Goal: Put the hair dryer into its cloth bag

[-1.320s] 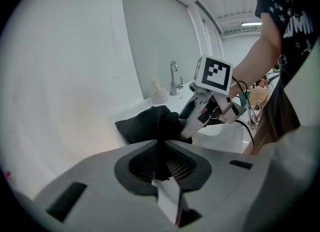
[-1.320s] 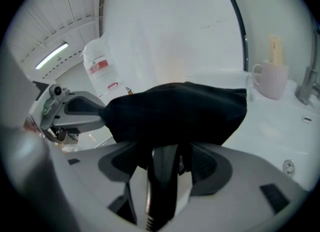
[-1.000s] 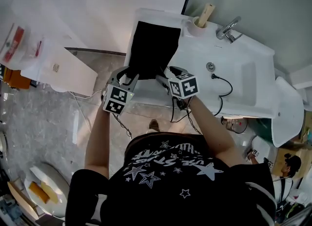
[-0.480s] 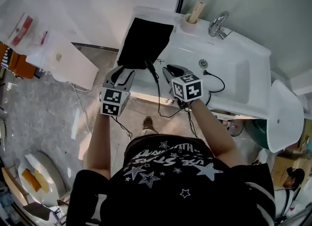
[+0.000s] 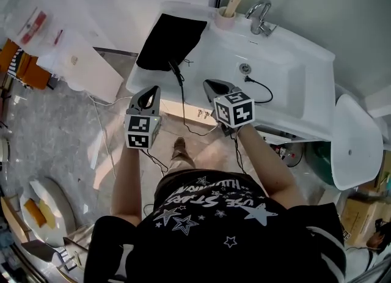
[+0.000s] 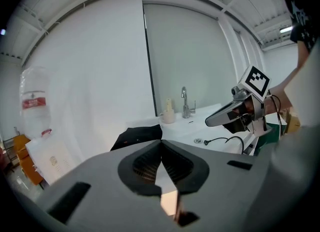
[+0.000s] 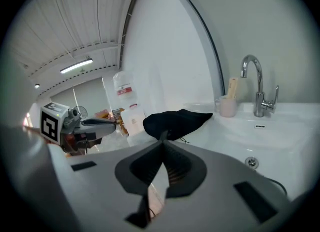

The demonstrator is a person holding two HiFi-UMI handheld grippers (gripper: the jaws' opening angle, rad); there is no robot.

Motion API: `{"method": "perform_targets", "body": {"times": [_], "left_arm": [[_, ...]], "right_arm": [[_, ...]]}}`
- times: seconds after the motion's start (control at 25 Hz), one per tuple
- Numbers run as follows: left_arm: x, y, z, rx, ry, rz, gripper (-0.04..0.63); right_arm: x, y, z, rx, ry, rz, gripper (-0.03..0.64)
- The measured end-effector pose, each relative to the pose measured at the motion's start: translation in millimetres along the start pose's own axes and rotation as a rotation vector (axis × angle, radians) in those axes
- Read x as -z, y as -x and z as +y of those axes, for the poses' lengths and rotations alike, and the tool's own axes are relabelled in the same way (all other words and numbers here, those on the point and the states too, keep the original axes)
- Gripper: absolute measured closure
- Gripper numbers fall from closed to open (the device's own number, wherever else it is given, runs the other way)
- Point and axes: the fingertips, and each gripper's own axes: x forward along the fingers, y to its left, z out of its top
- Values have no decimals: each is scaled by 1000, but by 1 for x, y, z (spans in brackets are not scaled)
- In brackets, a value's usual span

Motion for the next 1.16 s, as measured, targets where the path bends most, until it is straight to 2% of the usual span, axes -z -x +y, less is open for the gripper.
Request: {"method": "perform_targets", "body": {"times": [0.32,0.52,0.8,1.16], "left_arm": [[12,36,-57,-42,31,7,586],[21,63,-87,-63,63,33,586],[35,98,-111,-102,95,24,586],[56,131,-141,-114,138,39,586]], "right_arm": [[26,55,9,-44,95,12,611],[43,83,18,-72,105,18,611],[68,113,39,-123,117,25,612],[92,143,61,-166,147,27,612]]}}
